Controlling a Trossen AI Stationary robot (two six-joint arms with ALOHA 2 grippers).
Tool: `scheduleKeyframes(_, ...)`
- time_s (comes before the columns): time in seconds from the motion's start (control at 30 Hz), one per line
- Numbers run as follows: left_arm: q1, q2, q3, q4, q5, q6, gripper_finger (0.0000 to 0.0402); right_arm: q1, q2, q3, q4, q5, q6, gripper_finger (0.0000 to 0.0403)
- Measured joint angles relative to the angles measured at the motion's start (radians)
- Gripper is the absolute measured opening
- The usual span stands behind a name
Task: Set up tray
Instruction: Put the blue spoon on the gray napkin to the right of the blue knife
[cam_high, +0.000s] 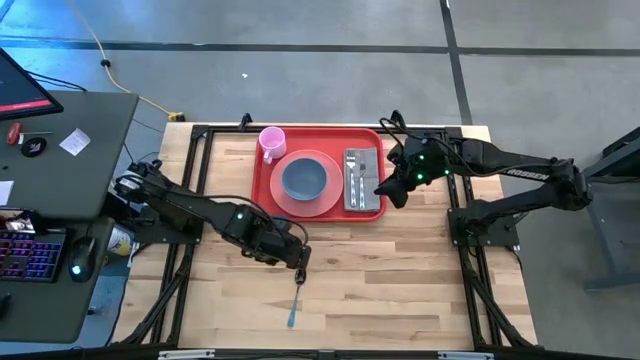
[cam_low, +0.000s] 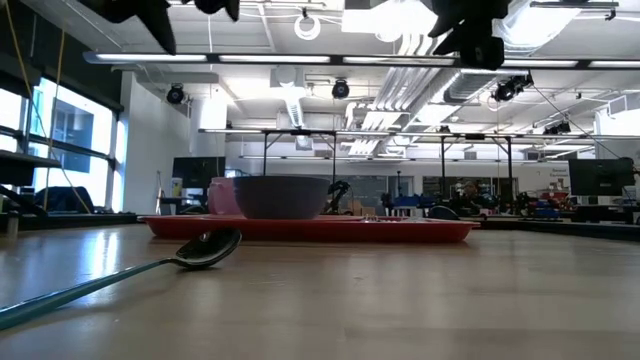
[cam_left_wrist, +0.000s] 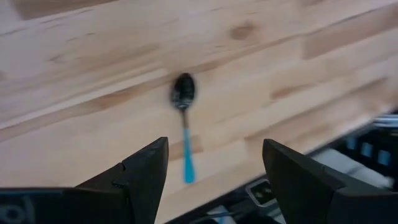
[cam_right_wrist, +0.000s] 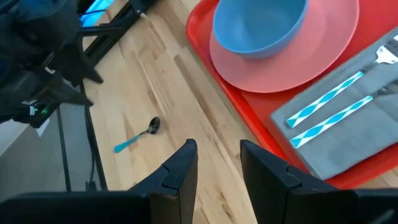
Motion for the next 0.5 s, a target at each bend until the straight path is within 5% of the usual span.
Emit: scheduleKeyframes(0.5, 0.000, 0.000, -0.002, -0.025, -0.001, -0.002, 0.0291, 0.052, 0.000, 0.000, -0.011, 0.060, 0.000, 0.0113)
